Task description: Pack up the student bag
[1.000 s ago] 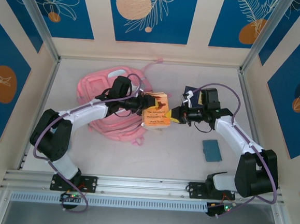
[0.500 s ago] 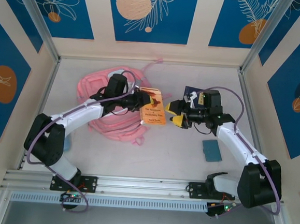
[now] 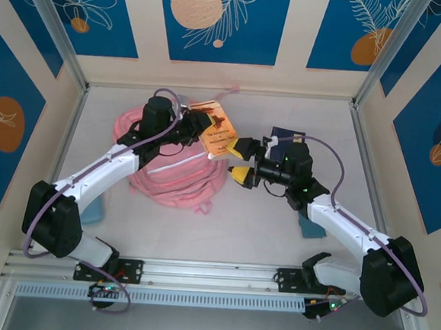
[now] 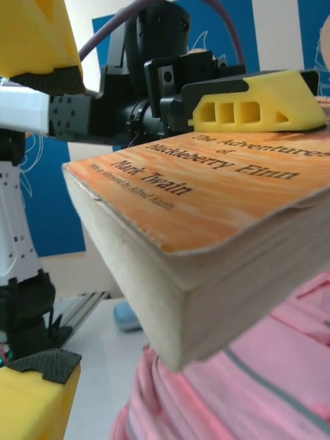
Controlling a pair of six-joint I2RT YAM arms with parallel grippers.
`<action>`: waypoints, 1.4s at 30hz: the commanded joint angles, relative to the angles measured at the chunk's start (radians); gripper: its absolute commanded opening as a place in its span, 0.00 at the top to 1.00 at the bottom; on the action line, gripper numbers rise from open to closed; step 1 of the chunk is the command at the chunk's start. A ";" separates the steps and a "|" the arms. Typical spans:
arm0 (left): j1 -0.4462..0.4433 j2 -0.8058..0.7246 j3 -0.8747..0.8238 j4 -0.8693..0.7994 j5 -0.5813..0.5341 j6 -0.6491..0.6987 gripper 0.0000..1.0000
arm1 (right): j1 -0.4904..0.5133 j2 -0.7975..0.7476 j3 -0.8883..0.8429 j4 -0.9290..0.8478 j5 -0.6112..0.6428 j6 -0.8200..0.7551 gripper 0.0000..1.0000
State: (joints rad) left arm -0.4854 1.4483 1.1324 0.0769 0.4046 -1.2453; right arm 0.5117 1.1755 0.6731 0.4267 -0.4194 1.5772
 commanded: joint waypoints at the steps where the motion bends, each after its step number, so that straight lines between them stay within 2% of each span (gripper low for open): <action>1: 0.004 -0.045 0.021 0.088 -0.052 -0.083 0.85 | 0.049 0.049 0.050 0.128 0.134 0.085 0.03; 7: 0.003 -0.050 -0.002 0.127 -0.045 -0.180 0.86 | 0.114 0.134 0.066 0.274 0.252 0.145 0.06; 11: 0.002 -0.071 -0.023 0.126 -0.051 -0.206 0.87 | 0.129 0.148 0.069 0.293 0.306 0.160 0.10; 14: 0.002 -0.087 -0.040 0.120 -0.044 -0.222 0.86 | 0.133 0.146 0.074 0.260 0.326 0.183 0.23; 20: 0.002 -0.091 -0.065 0.134 -0.017 -0.233 0.86 | 0.142 0.118 0.009 0.304 0.377 0.219 0.48; 23: 0.002 -0.099 -0.089 0.142 -0.006 -0.229 0.84 | 0.141 0.073 -0.016 0.275 0.404 0.192 0.65; 26: 0.002 -0.111 -0.100 0.108 -0.002 -0.194 0.71 | 0.138 0.016 -0.013 0.169 0.416 0.129 0.78; 31: 0.007 -0.136 -0.099 -0.034 0.023 -0.068 0.34 | 0.111 -0.089 0.025 -0.078 0.433 -0.034 0.84; 33: 0.013 -0.144 -0.085 -0.135 0.017 0.012 0.23 | 0.089 -0.125 0.040 -0.182 0.432 -0.099 0.84; 38: 0.024 -0.131 0.005 -0.454 -0.055 0.314 0.10 | 0.014 -0.212 0.061 -0.430 0.422 -0.256 0.85; 42: 0.023 -0.071 0.133 -0.748 -0.151 0.613 0.08 | -0.053 -0.278 0.086 -0.635 0.413 -0.386 0.86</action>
State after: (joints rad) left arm -0.4721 1.3464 1.1755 -0.3958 0.3367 -0.9264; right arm 0.4911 0.9539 0.7013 -0.0330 -0.0219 1.3491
